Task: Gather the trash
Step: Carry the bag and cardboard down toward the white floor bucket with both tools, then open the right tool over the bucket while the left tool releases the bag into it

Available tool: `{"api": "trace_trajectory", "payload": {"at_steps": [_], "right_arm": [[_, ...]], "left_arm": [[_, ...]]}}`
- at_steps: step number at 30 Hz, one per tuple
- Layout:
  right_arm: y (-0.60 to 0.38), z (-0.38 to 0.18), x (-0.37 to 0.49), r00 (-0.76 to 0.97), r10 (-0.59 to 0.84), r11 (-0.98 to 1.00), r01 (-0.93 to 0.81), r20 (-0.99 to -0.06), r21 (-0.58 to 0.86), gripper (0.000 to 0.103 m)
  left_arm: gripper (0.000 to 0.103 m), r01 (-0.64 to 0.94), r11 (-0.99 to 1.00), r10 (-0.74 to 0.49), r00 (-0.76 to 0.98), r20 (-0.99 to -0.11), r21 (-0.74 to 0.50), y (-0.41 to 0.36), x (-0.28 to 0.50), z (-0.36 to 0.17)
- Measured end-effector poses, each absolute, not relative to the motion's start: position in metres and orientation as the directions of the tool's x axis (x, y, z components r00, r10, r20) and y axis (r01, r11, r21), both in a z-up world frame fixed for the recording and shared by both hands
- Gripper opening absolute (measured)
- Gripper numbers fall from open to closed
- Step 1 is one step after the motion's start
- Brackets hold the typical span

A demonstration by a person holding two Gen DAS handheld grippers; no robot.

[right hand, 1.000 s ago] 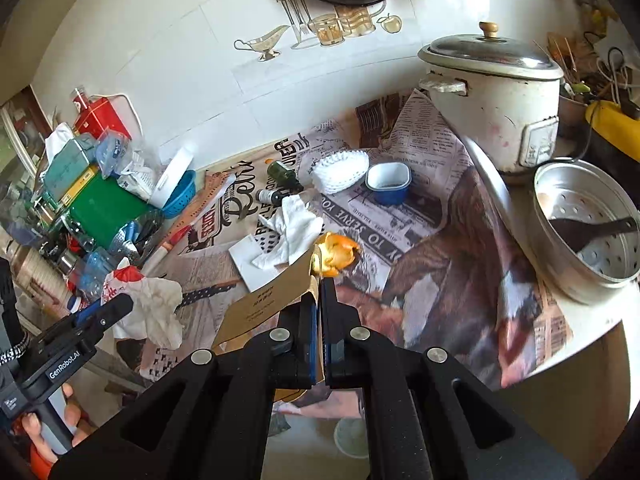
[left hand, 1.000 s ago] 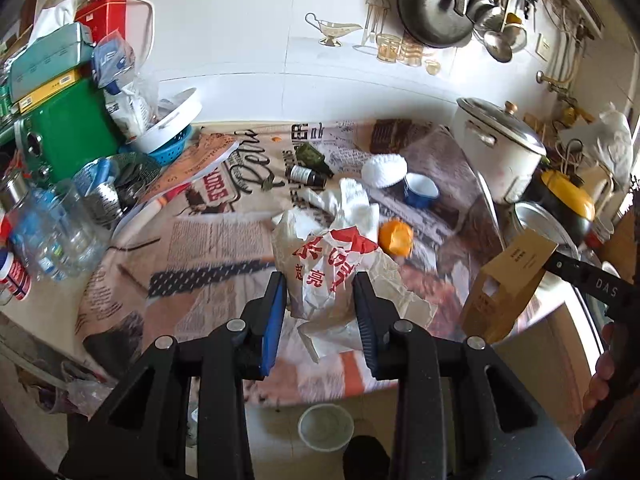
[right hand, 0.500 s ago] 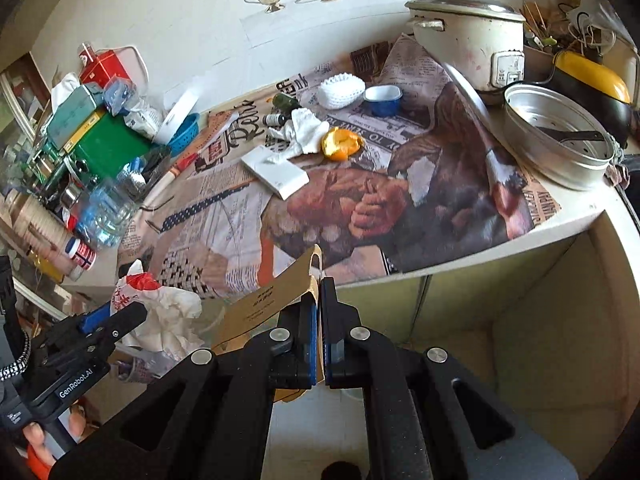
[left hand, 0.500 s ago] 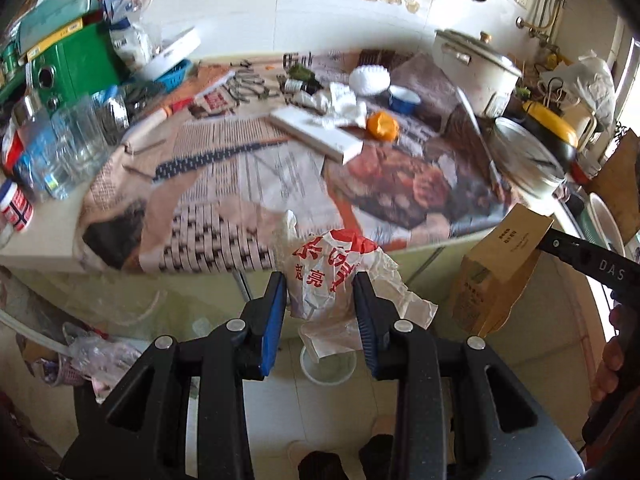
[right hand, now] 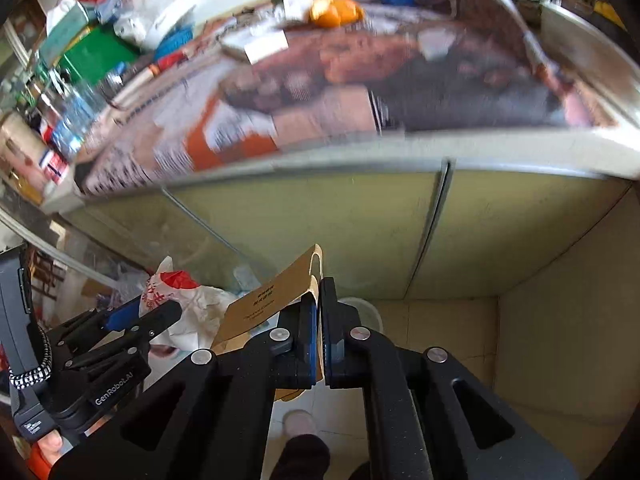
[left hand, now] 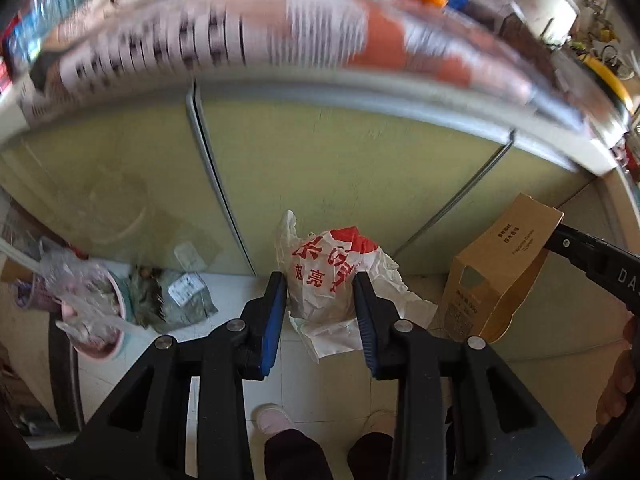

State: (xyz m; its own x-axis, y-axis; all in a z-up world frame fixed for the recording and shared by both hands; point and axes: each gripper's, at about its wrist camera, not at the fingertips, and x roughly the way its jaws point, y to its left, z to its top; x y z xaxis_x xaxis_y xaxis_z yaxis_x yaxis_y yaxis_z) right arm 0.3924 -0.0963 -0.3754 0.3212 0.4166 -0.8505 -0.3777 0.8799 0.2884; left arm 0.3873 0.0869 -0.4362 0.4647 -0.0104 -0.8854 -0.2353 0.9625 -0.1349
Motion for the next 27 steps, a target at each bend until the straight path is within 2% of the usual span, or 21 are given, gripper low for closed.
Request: {"api": "trace_trajectory", "payload": {"at_steps": [12,17,21,25,27], "right_arm": [[-0.084,-0.566,0.408,0.226,0.34,0.912,-0.314,-0.913,0.262,0.002],[-0.07,-0.626,0.42,0.204,0.313,0.925,-0.289,-0.928,0.248,0.002],[-0.057,-0.671,0.43,0.086,0.325,0.917,-0.271,-0.942,0.292,0.004],[-0.051,-0.693,0.433,-0.02,0.335,0.91,-0.254,-0.942,0.329,0.013],[-0.051,-0.692,0.43,-0.022,0.336,0.904,-0.275,-0.942,0.328,0.024]], "left_arm": [[0.034,-0.32,0.941,0.024,0.381,-0.924,-0.107,0.096,0.388,-0.61],[0.034,-0.335,0.937,0.032,0.368,-0.929,-0.1,0.098,0.397,-0.657],[0.034,-0.331,0.94,0.042,0.364,-0.93,-0.088,0.094,0.406,-0.681],[0.034,-0.33,0.94,0.034,0.342,-0.939,-0.086,0.091,0.413,-0.7],[0.034,-0.328,0.94,0.027,0.334,-0.942,-0.089,0.087,0.416,-0.701]]}}
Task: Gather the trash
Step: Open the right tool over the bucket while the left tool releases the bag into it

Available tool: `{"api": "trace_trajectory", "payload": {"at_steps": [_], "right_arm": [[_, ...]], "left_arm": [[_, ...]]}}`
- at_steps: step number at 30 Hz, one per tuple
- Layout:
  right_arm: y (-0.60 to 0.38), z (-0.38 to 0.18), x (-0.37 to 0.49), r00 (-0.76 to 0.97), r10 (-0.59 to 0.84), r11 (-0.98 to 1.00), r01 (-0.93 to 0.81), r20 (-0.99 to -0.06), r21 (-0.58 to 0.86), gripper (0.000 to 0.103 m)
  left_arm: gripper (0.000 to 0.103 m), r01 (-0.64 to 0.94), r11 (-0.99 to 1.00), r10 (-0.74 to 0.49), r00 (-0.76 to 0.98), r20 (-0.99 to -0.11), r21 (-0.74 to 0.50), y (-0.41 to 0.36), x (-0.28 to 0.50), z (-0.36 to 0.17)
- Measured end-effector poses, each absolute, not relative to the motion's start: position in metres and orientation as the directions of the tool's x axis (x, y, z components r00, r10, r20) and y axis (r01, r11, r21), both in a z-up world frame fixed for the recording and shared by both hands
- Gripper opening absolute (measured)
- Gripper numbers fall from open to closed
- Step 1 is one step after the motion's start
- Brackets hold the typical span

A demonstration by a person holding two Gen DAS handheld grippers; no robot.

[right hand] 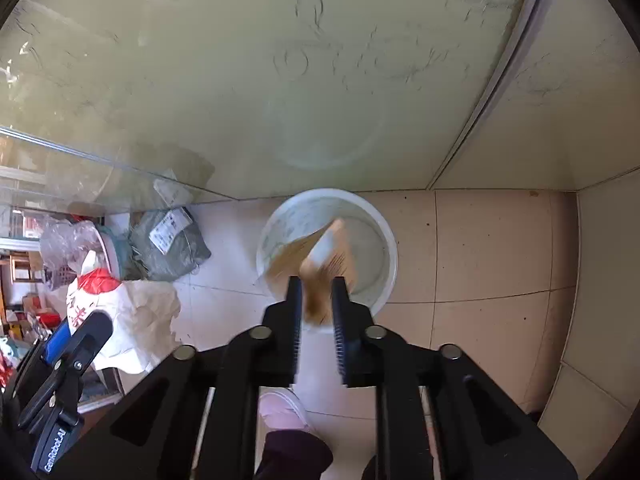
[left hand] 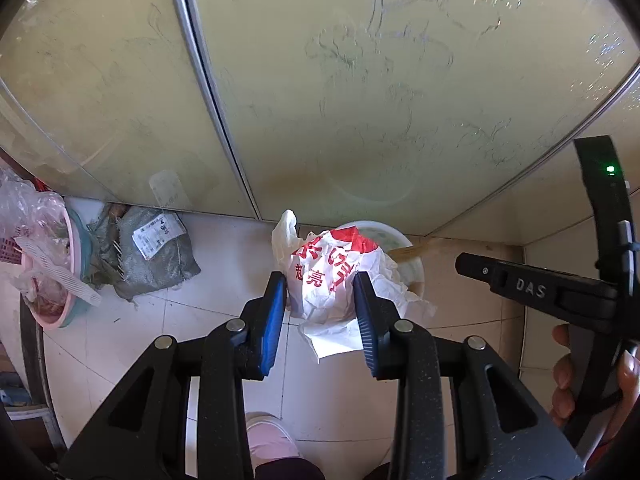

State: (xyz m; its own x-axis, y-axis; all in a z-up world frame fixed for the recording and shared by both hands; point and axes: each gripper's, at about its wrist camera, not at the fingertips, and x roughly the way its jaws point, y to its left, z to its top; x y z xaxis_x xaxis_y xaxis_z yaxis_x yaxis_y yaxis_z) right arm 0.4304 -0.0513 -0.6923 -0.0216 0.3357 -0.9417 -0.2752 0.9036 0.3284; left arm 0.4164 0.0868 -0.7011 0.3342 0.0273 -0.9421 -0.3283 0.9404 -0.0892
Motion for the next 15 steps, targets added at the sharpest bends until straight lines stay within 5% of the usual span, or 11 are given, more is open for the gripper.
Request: {"api": "trace_trajectory", "payload": {"at_steps": [7,15], "right_arm": [[-0.074,-0.653,0.428,0.029,0.324,0.897,-0.328,-0.946,0.298,0.031],[-0.097,-0.594,0.417,0.058,0.351,0.903,-0.286,-0.935,0.321,0.034]], "left_arm": [[0.039,-0.295,0.946,-0.04,0.304,-0.952,-0.134,0.075,0.431,-0.705],[0.056,-0.231,0.965,-0.054,0.294,-0.954,-0.126,0.054,0.435,-0.667]]}}
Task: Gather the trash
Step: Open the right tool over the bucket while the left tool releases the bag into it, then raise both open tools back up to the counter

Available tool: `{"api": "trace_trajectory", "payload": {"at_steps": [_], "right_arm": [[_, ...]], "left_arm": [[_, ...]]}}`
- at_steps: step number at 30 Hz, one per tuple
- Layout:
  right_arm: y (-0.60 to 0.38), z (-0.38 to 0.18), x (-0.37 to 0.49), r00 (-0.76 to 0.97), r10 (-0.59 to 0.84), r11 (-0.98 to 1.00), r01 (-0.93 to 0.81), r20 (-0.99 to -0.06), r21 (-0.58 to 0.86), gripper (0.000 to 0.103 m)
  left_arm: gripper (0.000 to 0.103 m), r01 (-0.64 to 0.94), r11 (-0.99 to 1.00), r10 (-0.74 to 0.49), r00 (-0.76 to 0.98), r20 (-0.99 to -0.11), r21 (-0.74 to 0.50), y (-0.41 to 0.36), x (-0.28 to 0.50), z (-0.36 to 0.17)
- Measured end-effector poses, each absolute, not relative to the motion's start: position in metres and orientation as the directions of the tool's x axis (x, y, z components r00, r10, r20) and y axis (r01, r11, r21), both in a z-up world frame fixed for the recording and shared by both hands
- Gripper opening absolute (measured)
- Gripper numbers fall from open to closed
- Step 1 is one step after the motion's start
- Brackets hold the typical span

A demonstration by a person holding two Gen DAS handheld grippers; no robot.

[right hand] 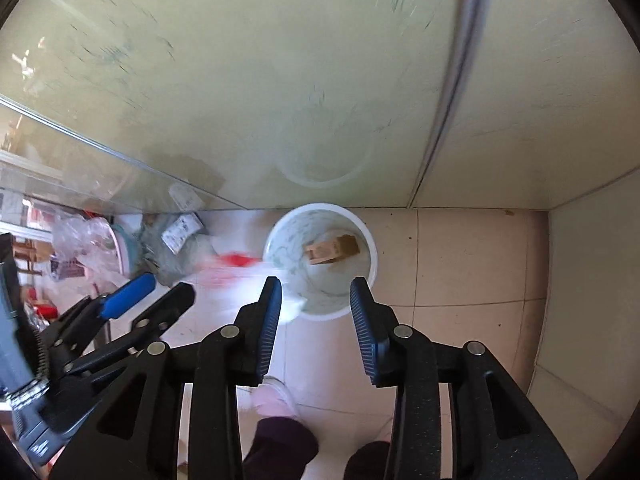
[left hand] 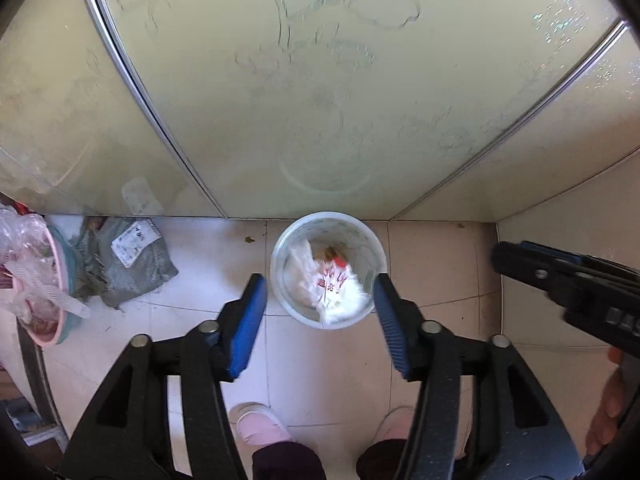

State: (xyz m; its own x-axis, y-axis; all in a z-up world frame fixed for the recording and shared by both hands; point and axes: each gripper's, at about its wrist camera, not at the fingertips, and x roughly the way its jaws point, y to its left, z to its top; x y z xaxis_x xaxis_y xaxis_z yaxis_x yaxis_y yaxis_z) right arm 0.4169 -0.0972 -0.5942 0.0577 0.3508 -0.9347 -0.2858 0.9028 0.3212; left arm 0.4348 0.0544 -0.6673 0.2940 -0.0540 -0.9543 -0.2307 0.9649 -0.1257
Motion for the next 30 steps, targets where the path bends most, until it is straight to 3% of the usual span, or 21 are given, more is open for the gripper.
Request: {"api": "trace_trajectory", "payload": {"at_steps": [6,16,28,30], "right_arm": [[-0.103,-0.536,0.415,0.1,0.364,0.906,-0.266,-0.926,0.328,0.034],[-0.097,-0.408,0.41,0.202,0.368,0.911,-0.275,-0.907,0.309,0.034],[-0.108,-0.217,0.383,0.466,0.373,0.922,-0.281,-0.802,0.266,0.035],[-0.107,-0.192,0.375,0.513,0.377,0.923,-0.28,-0.771,0.265,0.039]], "left_arm": [[0.056,-0.238,0.963,-0.047,0.305,-0.951,-0.124,0.058,0.431,-0.605],[0.056,-0.221,0.97,-0.001,0.423,-0.906,-0.104,0.081,0.411,-0.438],[0.062,-0.122,0.991,0.04,0.665,-0.746,-0.055,0.11,0.389,-0.227],[0.066,-0.105,0.994,0.044,0.705,-0.708,-0.042,0.114,0.39,-0.195]]}}
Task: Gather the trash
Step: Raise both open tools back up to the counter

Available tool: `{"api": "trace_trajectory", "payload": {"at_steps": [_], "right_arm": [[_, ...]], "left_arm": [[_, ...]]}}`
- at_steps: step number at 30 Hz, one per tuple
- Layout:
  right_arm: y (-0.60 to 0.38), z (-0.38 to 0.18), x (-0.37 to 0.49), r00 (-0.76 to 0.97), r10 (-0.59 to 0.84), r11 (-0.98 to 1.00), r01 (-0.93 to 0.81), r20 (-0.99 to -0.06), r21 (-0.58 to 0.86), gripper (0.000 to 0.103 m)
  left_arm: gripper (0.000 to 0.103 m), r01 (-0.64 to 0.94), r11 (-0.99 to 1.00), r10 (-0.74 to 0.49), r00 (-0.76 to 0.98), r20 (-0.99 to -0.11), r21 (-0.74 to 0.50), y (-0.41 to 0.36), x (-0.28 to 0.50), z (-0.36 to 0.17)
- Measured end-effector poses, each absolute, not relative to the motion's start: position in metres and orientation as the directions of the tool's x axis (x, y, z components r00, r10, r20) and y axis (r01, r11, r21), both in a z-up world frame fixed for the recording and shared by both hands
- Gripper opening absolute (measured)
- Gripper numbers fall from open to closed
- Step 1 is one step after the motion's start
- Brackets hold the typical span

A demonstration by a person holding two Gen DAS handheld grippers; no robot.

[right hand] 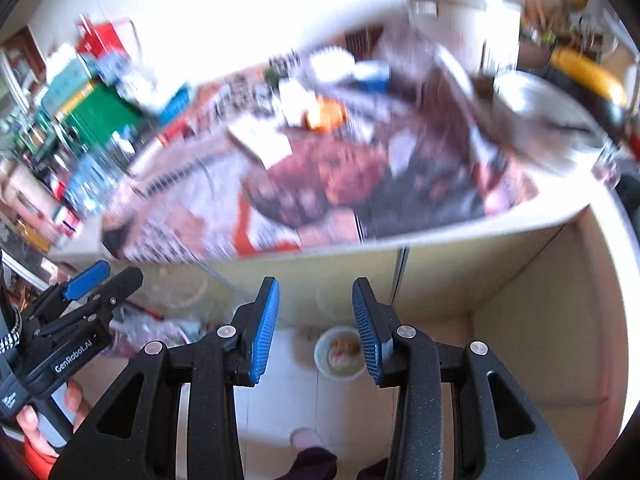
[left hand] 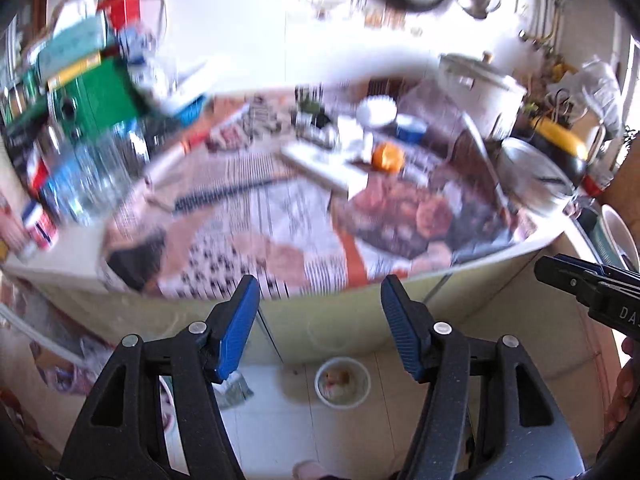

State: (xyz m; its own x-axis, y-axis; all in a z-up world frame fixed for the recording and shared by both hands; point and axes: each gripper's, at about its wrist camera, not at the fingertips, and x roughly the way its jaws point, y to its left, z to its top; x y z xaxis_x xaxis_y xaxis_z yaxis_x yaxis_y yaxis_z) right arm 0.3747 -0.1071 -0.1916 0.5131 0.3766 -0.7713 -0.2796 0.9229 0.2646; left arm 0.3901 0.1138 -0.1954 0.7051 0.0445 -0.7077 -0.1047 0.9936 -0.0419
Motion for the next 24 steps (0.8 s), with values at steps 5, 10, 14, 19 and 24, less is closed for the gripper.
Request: {"api": "trace_trajectory", "payload": {"at_steps": [5,10,14,19,24], "right_arm": [[-0.094,-0.147,0.359,0.615,0.365,0.93,-0.268,-0.699,0.25,0.045],[-0.091,-0.116,0.357,0.679,0.34,0.94,-0.26,-0.65,0.221,0.059],[-0.094,-0.102,0.368,0.725,0.292,0.955,-0.255,-0.623,0.15,0.063],[-0.104,-0.104,0.408,0.724,0.318,0.947,-0.274,-0.611,0.168,0.063],[-0.113,-0.113,0.465,0.68,0.355,0.932,-0.311,-0.642,0.185,0.063]], "left_arm": [[0.067,-0.07,0.997,0.033,0.773,-0.633,-0.033,0.122,0.384,-0.144],[0.094,-0.074,0.997,0.04,0.799,-0.6,-0.032,0.125,0.392,-0.121],[0.096,-0.082,0.997,0.059,0.808,-0.586,-0.013,0.12,0.408,-0.117],[0.097,-0.122,0.992,0.09,0.799,-0.594,-0.014,0.114,0.452,-0.12],[0.097,-0.175,0.984,0.122,0.761,-0.637,-0.02,0.107,0.508,-0.13]]}}
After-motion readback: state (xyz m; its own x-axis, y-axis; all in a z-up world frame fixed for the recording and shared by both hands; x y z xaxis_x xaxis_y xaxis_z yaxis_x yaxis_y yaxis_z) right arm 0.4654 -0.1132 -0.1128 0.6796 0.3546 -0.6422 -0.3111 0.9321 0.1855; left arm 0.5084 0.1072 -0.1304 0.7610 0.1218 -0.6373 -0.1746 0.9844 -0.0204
